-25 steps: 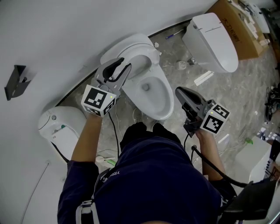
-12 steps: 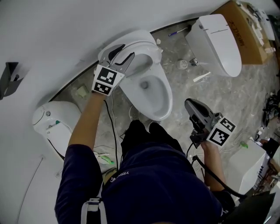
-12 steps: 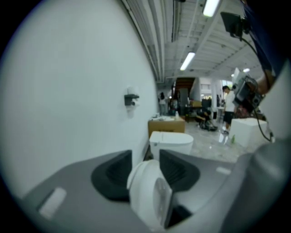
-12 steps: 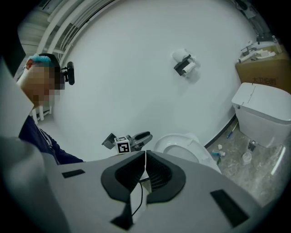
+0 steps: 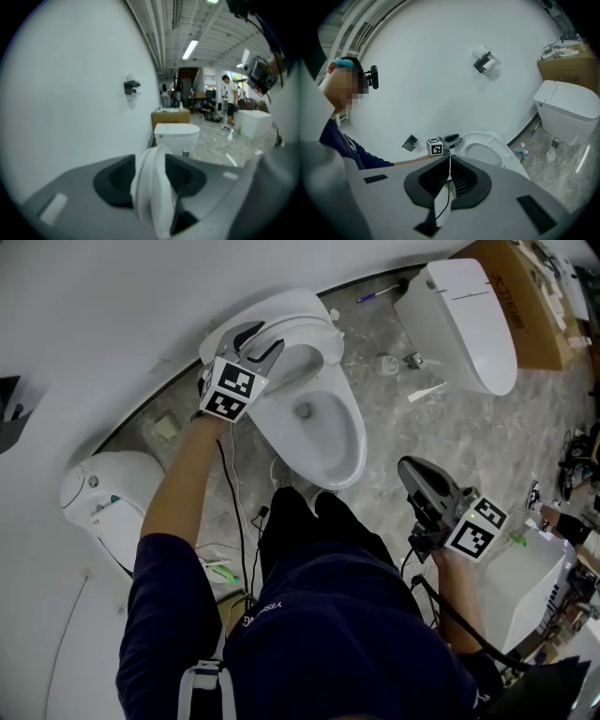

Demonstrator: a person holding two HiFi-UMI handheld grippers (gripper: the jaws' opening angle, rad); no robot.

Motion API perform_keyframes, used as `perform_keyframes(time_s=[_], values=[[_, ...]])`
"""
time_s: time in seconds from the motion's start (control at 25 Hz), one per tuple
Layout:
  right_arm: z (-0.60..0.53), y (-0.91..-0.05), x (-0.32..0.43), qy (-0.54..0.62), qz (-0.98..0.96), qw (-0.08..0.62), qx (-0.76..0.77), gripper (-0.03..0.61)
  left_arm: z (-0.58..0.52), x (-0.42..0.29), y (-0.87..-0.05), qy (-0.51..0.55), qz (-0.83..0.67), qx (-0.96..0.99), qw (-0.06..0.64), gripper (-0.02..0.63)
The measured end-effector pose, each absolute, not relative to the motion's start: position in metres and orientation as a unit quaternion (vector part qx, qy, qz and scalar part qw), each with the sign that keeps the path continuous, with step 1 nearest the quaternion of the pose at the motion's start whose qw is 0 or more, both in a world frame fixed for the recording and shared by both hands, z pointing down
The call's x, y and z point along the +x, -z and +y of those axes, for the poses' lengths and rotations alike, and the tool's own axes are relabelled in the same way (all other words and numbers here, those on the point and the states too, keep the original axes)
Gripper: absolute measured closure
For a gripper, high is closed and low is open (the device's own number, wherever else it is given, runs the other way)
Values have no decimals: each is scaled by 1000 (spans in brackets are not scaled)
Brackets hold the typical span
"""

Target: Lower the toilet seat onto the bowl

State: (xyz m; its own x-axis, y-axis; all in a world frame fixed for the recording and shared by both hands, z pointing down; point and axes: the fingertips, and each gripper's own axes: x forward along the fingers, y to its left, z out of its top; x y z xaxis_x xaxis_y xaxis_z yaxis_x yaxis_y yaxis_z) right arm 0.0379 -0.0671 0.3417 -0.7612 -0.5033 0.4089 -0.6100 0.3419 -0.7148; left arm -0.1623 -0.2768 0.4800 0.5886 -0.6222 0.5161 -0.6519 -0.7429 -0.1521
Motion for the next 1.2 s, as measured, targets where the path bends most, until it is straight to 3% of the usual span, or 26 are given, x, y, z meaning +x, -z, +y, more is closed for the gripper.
perform_keyframes(time_s=[0.72,1.2], values=[[-58,-348,39,-476,-809,47,340,569,-273,-155,-491,-292,-365,884,19,437],[-41,-346,49,-477,-811,28,338,569,-243,-139,-480,-295,-365,883,13,494]])
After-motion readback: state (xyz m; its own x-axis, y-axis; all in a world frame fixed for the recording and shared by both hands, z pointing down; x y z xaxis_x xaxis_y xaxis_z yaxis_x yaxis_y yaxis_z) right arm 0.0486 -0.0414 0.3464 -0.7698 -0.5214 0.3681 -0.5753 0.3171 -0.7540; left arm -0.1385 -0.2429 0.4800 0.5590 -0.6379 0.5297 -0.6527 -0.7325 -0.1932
